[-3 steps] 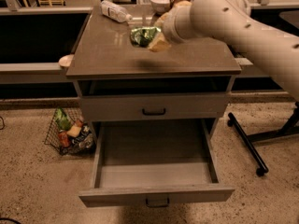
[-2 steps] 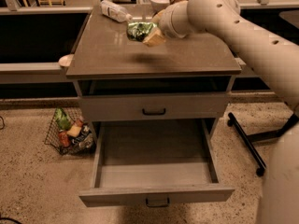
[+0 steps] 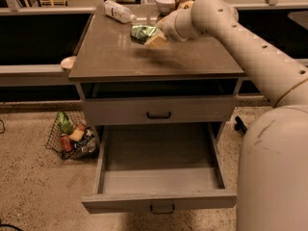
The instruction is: Pick green can from middle drawer and place on counter
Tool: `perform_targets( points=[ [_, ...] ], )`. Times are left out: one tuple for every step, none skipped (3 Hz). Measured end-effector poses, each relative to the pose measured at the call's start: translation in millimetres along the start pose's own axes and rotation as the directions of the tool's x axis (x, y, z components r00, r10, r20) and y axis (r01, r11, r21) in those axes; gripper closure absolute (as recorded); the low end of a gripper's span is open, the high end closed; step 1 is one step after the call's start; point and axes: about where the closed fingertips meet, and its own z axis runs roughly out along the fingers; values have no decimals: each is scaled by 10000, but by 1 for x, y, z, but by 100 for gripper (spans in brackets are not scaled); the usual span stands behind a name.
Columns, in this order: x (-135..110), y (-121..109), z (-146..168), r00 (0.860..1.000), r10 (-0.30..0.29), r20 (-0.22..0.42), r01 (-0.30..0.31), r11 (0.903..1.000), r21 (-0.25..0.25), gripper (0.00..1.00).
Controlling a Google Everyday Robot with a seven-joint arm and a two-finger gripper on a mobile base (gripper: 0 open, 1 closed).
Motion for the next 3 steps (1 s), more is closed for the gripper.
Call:
perform_targets(
  points=[
    [13,-1,12,9989,464,-77,-465,9988,-124,100],
    [23,-2,19,9973,720,-143,-724,9971,-248,74],
    [25,-2,21,9968,787,-116,-790,9964,-302,52]
  ],
)
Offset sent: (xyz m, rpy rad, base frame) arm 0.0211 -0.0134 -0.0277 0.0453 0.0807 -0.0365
